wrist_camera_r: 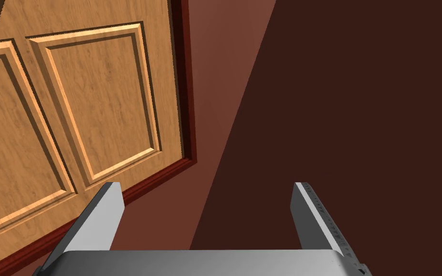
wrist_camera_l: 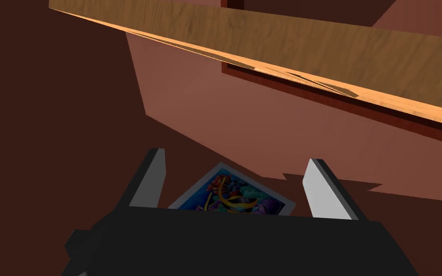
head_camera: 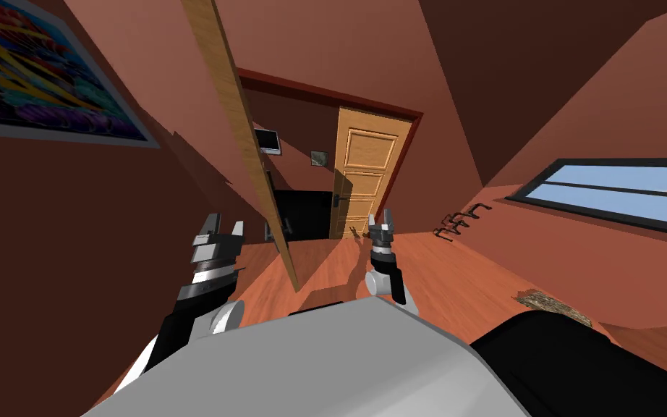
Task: Pull the door open
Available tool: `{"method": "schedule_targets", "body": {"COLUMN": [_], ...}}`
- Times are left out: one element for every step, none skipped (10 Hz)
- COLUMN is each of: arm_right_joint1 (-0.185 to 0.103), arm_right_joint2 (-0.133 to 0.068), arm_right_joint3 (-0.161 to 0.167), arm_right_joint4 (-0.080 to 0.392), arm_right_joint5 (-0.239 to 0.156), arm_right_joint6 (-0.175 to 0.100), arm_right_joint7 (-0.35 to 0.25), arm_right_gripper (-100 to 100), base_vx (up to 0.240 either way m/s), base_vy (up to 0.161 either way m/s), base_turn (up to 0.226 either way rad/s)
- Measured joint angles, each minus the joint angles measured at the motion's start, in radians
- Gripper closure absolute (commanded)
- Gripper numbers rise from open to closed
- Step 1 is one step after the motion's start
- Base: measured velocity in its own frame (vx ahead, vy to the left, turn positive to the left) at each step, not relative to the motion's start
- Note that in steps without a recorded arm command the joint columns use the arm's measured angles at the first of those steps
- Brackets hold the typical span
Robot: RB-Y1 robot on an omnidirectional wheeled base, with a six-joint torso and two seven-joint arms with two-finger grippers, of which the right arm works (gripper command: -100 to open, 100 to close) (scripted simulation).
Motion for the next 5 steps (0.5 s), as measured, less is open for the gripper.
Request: {"method": "schedule_targets", "body": {"arm_right_joint1": [-0.011,-0.018,-0.023,-0.035,-0.05], "arm_right_joint2": [-0.006,-0.009,-0.012,-0.014,-0.021], "arm_right_joint3": [-0.013,-0.021,-0.027,-0.037,-0.05], "arm_right_joint4": [0.017,0.037,0.057,0.074,0.102], "arm_right_joint5": [-0.015,-0.027,-0.038,-0.051,-0.067], "arm_right_joint6": [0.005,0.005,0.001,0.005,0.005], "arm_right_joint7": [0.012,0.025,0.037,0.051,0.063], "arm_right_gripper": [-100,-100,-100,-100,-100], "base_vx": [0.039,0.04,0.047,0.053,0.064], "base_vy": [-0.052,-0.043,-0.053,-0.064,-0.068], "base_turn": [0.186,0.188,0.168,0.199,0.198]}}
